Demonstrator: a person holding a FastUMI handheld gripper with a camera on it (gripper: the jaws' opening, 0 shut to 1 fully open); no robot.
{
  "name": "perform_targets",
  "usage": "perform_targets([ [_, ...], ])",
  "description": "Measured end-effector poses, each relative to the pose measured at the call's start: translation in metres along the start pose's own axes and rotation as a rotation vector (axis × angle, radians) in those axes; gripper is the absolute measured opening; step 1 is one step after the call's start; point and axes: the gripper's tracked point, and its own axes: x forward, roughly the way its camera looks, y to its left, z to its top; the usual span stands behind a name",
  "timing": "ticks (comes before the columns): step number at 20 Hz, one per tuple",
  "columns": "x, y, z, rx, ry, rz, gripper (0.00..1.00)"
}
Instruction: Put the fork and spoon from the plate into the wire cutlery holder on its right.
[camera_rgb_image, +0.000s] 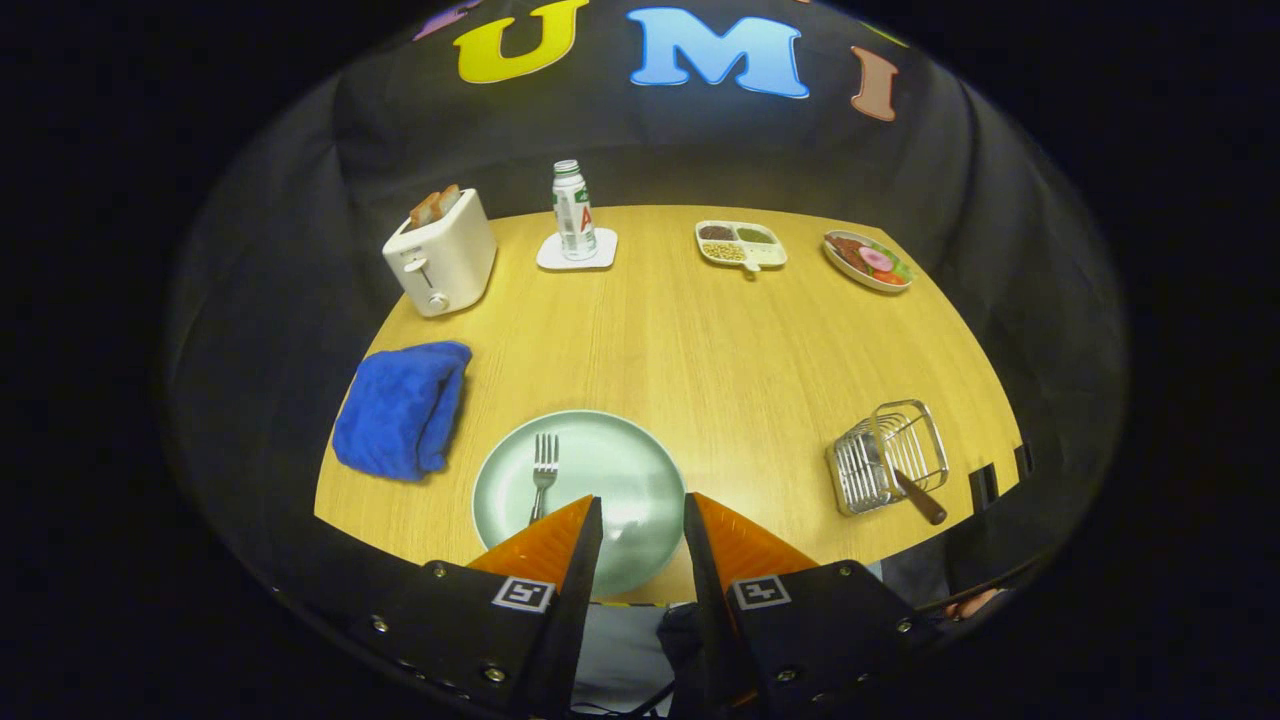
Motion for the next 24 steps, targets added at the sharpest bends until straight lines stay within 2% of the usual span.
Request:
perform_targets([
  [12, 0.057, 0.064, -0.052, -0.048, 0.143, 0.144, 0.50],
  [18, 0.083, 0.078, -0.079, -0.059, 0.222, 0.178, 0.50],
  [24, 0.094, 0.080, -0.095, -0.078, 0.270, 0.170, 0.50],
])
